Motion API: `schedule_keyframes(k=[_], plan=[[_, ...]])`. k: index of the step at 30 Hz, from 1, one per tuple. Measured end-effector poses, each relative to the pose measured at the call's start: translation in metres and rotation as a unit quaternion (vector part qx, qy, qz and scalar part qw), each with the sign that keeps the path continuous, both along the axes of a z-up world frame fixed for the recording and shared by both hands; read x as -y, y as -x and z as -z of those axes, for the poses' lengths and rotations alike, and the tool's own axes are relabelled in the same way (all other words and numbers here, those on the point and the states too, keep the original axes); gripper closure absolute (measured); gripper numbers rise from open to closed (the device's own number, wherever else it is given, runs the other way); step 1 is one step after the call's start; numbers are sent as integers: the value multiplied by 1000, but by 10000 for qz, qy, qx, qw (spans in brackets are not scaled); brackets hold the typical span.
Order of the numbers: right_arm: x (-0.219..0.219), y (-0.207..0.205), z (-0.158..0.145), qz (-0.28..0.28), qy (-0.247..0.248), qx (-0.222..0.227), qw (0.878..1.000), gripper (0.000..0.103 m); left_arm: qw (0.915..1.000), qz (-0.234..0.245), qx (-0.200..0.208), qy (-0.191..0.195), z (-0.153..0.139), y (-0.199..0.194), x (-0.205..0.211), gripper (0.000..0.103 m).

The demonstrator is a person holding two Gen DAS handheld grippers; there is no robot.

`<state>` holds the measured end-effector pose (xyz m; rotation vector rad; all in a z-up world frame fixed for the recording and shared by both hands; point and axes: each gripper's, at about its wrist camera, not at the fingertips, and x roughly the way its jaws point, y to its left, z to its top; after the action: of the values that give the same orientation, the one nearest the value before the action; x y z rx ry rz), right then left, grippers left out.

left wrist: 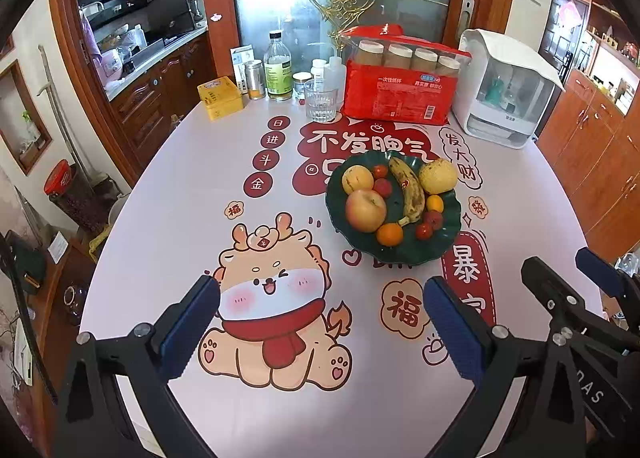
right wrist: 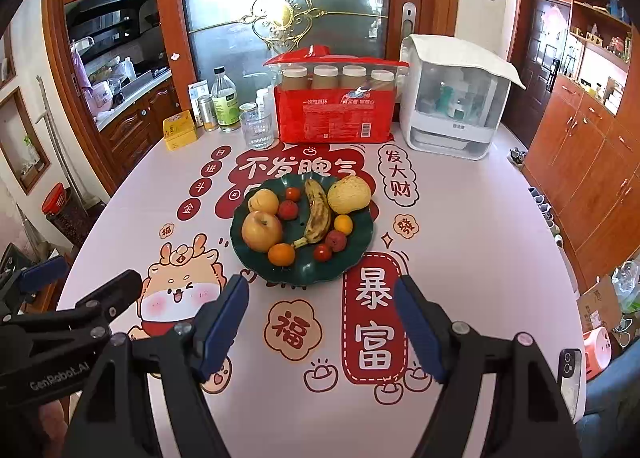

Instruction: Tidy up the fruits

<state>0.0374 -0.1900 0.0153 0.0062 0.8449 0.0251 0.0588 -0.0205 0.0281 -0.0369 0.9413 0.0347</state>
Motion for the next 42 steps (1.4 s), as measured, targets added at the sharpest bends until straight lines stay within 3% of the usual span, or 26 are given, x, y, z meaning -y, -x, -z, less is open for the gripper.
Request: schedule_keyframes(k=[42], plan=[[2,5,1,-62,-22,54,10000,28,9998,-188,-72,-66,2,9,10,2]])
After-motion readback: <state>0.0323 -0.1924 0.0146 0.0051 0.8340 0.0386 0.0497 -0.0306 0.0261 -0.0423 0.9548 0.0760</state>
